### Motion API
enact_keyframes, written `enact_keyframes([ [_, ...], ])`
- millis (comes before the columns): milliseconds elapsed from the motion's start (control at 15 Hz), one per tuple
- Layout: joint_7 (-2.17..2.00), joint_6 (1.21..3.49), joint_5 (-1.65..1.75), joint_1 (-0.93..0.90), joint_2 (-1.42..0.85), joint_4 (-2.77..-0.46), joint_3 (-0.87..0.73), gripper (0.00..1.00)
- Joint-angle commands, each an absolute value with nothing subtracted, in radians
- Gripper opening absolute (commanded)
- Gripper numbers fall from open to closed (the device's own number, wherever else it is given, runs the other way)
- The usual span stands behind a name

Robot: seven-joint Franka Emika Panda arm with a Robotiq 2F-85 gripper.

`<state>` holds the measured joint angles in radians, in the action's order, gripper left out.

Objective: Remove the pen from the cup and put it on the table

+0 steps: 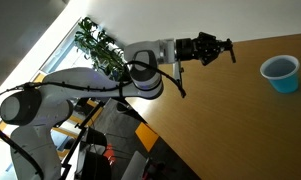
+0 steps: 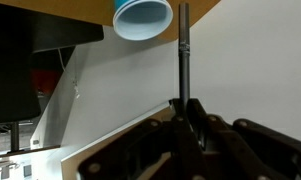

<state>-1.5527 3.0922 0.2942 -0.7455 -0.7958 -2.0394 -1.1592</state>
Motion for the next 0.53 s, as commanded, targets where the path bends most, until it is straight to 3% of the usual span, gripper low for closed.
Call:
enact_keyframes([
  [0,-1.391,3.125,0.196,-0.781,-0.736,-2.103,-1.136,0.03],
  [467,-1.125,3.054,0.076,-0.767,-0.648,-2.11,-1.024,0.03],
])
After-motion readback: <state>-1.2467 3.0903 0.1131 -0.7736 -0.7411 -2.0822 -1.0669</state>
